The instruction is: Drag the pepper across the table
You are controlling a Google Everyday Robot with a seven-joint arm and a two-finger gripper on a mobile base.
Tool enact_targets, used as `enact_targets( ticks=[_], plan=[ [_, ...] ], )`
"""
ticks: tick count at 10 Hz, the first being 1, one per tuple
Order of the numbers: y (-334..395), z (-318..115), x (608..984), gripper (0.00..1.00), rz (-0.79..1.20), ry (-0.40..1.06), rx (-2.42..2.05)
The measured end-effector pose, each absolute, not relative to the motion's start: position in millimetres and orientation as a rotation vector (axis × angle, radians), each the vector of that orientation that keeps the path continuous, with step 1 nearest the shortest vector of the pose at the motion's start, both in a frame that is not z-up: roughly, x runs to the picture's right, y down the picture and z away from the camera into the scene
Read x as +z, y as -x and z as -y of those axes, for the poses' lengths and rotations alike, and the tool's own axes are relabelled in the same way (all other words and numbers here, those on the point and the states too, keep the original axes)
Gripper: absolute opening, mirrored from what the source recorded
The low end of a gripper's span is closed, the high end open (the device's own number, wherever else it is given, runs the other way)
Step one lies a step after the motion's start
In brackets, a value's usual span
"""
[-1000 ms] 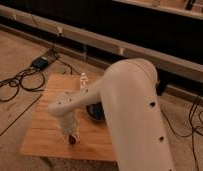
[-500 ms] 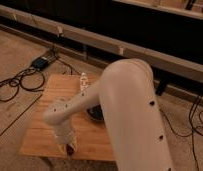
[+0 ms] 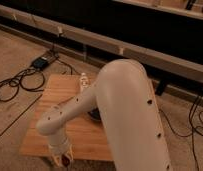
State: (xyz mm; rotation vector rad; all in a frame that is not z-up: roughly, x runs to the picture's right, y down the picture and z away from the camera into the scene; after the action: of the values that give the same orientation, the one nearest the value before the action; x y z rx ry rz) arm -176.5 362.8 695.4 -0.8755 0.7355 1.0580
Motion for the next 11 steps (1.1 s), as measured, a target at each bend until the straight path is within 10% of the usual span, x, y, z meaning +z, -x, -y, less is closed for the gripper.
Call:
enact_targets(
  ticks=[11],
  plan=[
    [180,-420,619,0.00,-0.699,0.955,0.896]
  ],
)
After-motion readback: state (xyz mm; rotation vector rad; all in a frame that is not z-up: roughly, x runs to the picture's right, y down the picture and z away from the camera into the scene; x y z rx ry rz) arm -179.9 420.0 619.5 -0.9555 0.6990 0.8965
